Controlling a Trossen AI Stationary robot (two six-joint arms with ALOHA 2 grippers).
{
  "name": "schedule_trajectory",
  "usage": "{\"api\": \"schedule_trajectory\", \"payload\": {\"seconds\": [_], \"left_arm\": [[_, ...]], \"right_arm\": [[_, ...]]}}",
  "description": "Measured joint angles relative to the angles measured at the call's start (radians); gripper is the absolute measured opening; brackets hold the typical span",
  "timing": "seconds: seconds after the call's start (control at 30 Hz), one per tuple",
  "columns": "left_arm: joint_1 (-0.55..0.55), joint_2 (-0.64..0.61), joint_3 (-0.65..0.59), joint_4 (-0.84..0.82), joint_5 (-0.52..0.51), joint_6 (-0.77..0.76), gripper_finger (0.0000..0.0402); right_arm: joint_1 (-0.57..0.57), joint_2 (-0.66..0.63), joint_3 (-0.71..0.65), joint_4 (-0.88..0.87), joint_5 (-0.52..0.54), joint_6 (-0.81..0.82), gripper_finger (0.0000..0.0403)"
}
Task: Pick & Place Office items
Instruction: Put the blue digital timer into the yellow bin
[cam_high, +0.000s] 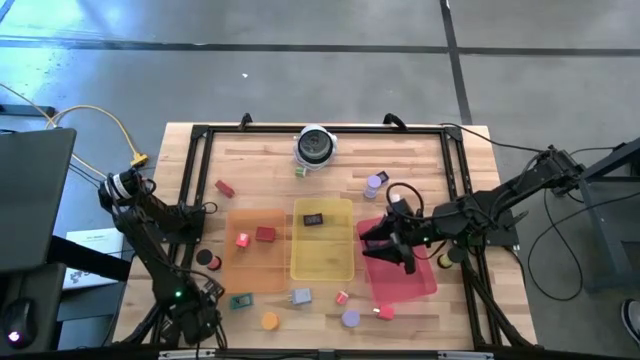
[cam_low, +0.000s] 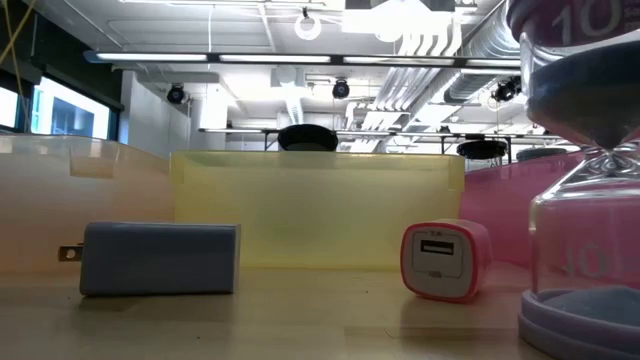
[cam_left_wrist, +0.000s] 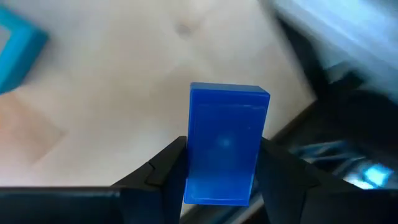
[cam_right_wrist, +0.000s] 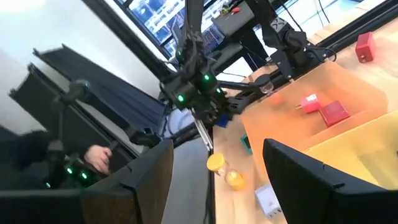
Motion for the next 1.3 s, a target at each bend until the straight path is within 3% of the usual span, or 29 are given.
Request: {"api": "schedule_trajectory", "payload": {"seconds": [0.43,0.57,0.83,1.3], "left_arm": [[0.103,-0.018,0.193,-0.122,0.07,-0.015,0.0155],[0.172,-0.018,0.267,-0.229,0.126,0.039,0.0155],[0.361,-0.018,0.435,-0.431,0.127,0.177,0.0155],[0.674,-0.018,0.55,-0.481,-0.045,0.441,0.0156]], "right_arm": [[0.004,0.0,0.0,-0.027,-0.09,-0.05,0.0238],[0.015,0.0,0.0,-0.027,-0.111,-0.069,0.0238],[0.039,0.0,0.0,-0.027,-0.167,-0.117,0.0238],[0.085,0.0,0.0,-0.027,-0.167,-0.167,0.0238]]}}
